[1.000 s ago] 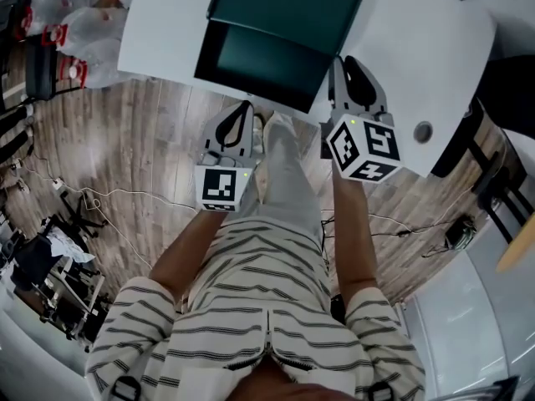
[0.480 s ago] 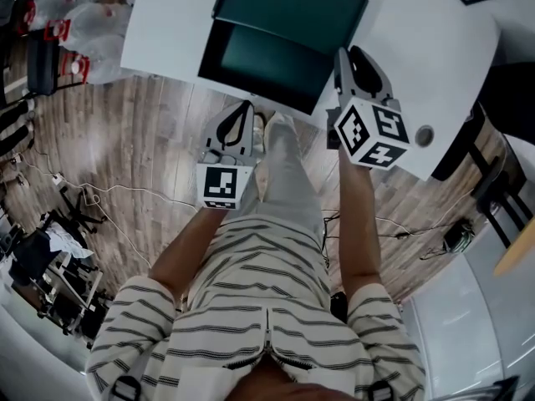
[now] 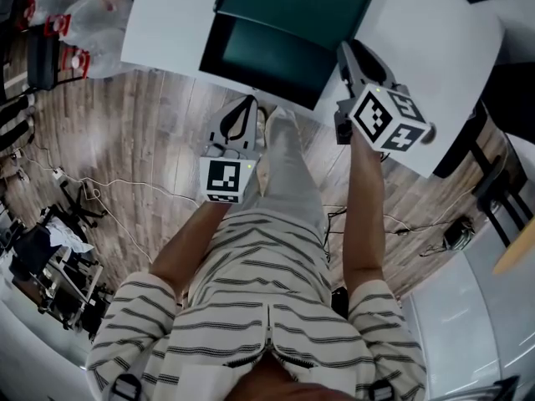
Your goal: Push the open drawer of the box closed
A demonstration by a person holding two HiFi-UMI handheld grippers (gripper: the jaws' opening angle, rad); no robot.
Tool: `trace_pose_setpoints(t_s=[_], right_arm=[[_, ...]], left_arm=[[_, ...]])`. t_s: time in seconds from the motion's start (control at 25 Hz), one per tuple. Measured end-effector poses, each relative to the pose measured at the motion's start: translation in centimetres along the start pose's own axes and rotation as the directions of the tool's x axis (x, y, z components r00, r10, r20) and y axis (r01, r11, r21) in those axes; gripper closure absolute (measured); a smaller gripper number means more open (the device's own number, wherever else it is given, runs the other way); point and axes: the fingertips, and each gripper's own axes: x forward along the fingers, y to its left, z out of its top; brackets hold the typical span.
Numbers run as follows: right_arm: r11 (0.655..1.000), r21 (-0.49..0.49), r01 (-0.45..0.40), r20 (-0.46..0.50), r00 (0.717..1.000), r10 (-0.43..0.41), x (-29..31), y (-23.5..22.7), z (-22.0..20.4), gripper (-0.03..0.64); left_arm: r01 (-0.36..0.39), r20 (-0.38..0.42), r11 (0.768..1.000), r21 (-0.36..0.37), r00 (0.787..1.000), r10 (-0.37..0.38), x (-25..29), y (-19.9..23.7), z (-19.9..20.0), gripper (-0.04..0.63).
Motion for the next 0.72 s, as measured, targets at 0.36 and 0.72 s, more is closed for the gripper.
trace_pose_setpoints(t_s=[0.36, 0.72], right_arm=[[1.000, 0.003, 0.006, -0.011, 1.000, -0.005, 0.2, 0.1, 0.0, 0.526], [1.000, -0.025, 0.006, -0.017, 1.000, -0.006, 0.1, 0.2, -0.1, 0.523]], left_arm=[[-0.017, -0.022, 1.000, 0.005, 1.000, 0.017, 0.8, 0.0, -1.5, 0.561], [-0.035, -0.045, 0.999, 0.013, 0.998, 0.035, 2.0, 0.0, -2.1, 0.505]])
